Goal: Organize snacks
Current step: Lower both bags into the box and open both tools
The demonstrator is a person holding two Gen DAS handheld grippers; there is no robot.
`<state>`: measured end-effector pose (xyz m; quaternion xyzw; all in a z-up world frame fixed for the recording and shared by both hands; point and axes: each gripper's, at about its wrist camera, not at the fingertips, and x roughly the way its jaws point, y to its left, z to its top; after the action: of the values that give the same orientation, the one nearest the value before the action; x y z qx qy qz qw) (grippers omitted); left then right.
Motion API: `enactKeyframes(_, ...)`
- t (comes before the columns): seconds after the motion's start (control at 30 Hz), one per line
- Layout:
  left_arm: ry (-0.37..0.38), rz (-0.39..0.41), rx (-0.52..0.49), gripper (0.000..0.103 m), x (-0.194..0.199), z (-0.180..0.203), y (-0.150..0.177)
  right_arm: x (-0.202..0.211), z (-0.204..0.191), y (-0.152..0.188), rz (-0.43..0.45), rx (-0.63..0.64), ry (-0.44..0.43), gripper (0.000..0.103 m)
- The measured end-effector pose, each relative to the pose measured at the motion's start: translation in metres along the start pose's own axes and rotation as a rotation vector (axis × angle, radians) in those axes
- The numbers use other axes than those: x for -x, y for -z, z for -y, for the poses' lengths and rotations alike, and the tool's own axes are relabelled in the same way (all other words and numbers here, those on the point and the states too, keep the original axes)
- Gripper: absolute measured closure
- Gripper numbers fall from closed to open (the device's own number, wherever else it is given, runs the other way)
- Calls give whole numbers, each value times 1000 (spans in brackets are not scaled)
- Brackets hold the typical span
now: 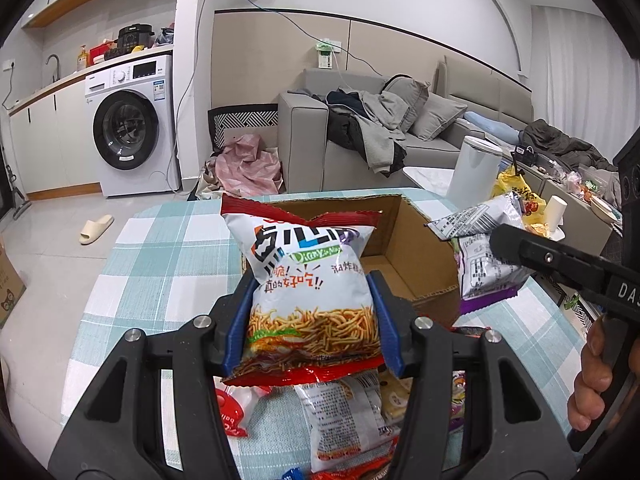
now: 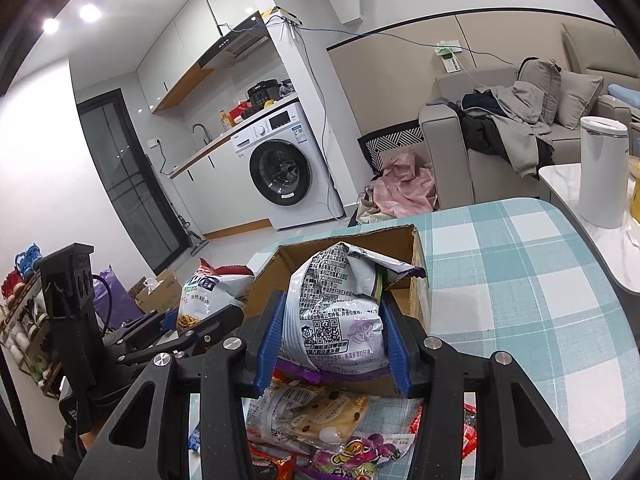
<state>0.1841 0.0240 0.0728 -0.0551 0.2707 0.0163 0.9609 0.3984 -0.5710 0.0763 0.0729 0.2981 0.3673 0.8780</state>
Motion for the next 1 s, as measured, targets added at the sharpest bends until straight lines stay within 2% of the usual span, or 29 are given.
enactKeyframes(0.63,-6,-42,0,52,-62,-10,-7,-45,7,-6,-49,-21,34,56)
enactKeyframes(1.0,-23,-49,-22,52,-81,-9,-7,-71,19,-7,-86,-65,45,56)
